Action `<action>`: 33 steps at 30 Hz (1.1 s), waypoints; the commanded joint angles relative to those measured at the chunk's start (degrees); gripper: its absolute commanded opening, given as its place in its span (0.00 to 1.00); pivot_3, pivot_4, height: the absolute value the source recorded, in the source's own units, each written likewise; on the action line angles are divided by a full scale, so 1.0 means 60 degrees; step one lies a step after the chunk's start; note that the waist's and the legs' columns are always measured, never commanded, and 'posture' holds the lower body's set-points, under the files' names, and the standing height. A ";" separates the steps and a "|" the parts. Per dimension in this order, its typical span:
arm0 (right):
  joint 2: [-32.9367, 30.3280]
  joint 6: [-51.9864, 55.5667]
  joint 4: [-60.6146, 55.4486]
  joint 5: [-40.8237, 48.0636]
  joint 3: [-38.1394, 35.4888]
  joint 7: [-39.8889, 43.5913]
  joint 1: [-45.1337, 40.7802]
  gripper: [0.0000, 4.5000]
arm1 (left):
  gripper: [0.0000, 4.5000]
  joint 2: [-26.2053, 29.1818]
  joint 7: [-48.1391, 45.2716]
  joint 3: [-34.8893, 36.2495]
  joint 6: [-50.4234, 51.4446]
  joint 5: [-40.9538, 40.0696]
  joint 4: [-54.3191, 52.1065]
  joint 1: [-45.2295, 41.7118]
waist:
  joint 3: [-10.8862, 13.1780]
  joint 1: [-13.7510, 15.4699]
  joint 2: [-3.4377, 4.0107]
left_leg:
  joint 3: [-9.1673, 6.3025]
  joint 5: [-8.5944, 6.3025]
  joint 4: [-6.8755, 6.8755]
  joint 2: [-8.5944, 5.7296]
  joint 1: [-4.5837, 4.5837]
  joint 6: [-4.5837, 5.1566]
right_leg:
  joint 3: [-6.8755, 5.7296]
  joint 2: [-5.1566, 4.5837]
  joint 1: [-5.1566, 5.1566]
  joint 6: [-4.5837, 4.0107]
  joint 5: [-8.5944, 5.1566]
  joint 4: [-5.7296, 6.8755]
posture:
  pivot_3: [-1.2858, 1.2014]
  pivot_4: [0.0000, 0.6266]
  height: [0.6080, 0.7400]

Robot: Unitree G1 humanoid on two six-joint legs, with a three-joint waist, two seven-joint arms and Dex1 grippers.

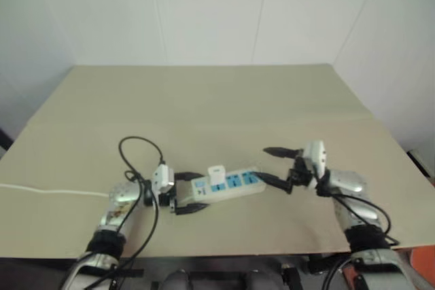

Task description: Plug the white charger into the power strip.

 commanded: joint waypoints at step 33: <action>-0.4326 0.1933 -0.2859 0.0601 -0.2335 0.0967 0.2026 1.00 | 0.99 0.4998 -0.1979 0.1433 0.2925 -0.1078 -0.1217 -0.0214 | 0.0087 0.0014 0.0003 | 0.0032 0.0002 -0.0088 0.0009 0.0001 -0.0003 | 0.0013 0.0006 -0.0062 0.0017 -0.0058 0.0014 | 0.52 0.24 1.00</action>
